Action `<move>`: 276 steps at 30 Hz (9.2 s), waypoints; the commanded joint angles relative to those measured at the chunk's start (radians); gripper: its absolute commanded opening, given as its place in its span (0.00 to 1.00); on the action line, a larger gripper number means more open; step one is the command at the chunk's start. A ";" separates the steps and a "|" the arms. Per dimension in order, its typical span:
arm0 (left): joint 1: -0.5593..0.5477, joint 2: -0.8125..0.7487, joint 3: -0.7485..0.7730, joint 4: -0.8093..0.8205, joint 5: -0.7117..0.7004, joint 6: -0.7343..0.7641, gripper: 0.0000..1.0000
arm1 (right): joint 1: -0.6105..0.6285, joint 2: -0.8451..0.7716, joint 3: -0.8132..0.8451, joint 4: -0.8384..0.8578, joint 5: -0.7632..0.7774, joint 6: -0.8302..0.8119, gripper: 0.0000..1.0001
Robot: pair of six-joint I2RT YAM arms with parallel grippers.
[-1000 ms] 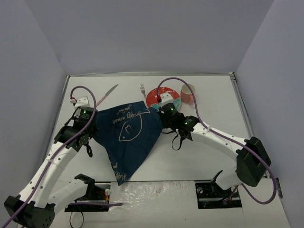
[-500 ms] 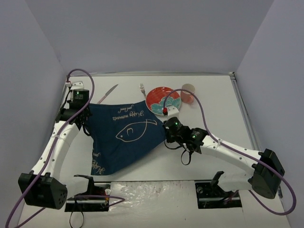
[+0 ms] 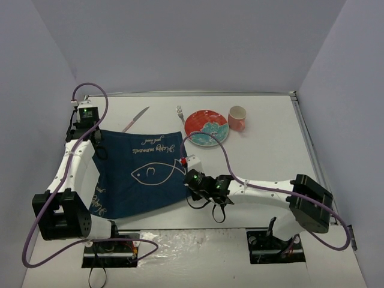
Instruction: Set the dinner table for one person
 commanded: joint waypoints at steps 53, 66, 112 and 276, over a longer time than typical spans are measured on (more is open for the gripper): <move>0.036 0.309 -0.081 -0.031 0.041 -0.464 0.93 | -0.086 0.406 0.297 0.018 -0.344 -0.354 0.43; 0.053 0.430 0.017 -0.099 0.005 -0.417 0.93 | 0.019 0.385 0.299 -0.092 -0.414 -0.289 0.43; 0.100 0.154 -0.001 -0.207 -0.032 -0.464 0.95 | 0.010 0.227 0.410 -0.097 -0.207 -0.294 0.62; -0.235 -0.493 -0.157 -0.127 0.012 -0.121 0.97 | -0.714 0.431 -0.103 1.014 -0.068 0.808 0.84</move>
